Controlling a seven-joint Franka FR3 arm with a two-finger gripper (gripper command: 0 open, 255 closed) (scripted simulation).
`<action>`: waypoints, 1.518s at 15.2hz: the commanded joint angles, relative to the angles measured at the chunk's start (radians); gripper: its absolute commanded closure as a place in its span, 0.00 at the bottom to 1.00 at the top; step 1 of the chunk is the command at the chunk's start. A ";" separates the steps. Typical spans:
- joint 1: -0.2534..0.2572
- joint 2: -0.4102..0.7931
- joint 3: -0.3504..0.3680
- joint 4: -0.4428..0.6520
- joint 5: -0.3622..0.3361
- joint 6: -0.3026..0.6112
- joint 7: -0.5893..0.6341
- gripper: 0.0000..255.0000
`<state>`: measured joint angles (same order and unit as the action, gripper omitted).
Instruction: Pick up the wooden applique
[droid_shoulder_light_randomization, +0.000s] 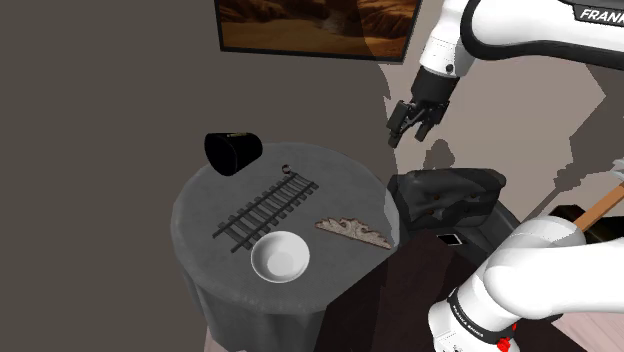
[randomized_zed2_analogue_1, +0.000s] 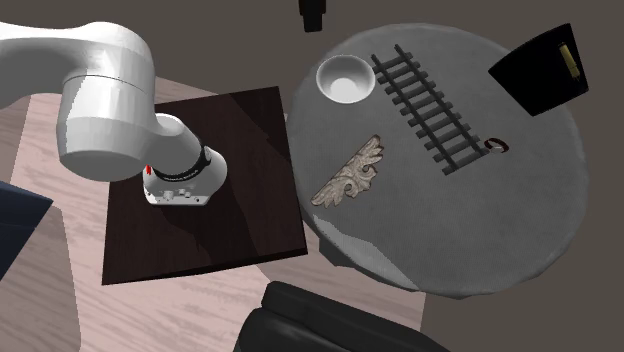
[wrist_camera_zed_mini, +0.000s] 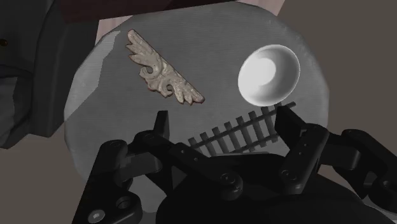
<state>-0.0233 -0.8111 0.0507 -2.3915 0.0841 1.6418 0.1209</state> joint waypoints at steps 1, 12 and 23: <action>0.000 0.000 0.000 0.000 0.000 0.000 0.000 0.00; 0.038 0.155 -0.228 -0.213 -0.045 0.326 -0.416 0.00; 0.145 0.577 -0.455 -0.195 0.071 0.640 -0.916 0.00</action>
<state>0.1062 -0.2889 -0.3838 -2.5989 0.1283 2.2516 -0.7344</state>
